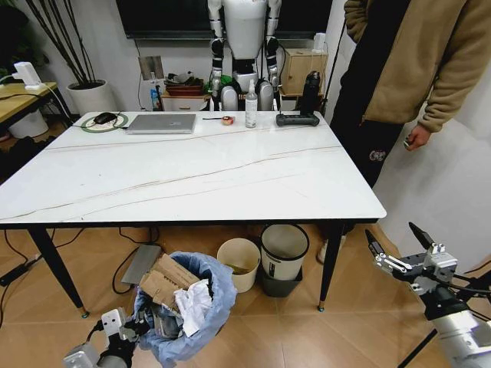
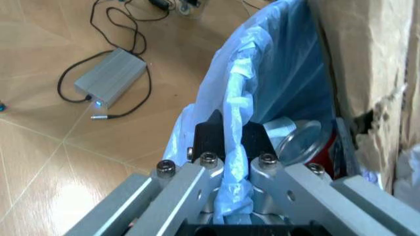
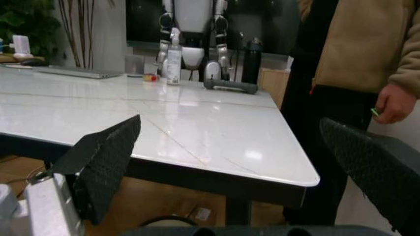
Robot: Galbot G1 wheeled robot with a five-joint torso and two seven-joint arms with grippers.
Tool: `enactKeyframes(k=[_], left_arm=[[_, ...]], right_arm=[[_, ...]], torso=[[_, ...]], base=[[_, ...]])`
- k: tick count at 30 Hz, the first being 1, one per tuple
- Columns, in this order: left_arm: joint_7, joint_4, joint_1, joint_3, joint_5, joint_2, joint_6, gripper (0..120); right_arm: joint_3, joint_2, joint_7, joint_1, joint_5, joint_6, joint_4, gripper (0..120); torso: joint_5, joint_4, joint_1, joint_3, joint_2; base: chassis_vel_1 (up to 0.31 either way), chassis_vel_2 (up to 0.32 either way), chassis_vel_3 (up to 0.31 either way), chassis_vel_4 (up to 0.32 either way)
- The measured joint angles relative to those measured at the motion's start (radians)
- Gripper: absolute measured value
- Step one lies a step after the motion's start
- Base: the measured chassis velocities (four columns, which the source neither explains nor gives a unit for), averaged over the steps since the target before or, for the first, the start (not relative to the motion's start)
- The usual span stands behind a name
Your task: Pick up the trash bin and place the trash from the table into it.
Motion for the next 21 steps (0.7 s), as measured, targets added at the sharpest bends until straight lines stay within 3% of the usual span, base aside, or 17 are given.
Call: enactKeyframes(k=[21], left_arm=[[-0.004,0.037,-0.029,0.007,-0.027,0.002,0.009,0]], right_arm=[[0.0,0.0,0.0,0.0,0.0,0.0,0.0,100]], torso=[[0.0,0.0,-0.04,-0.054,-0.094]], base=[[0.0,0.0,0.0,0.0]])
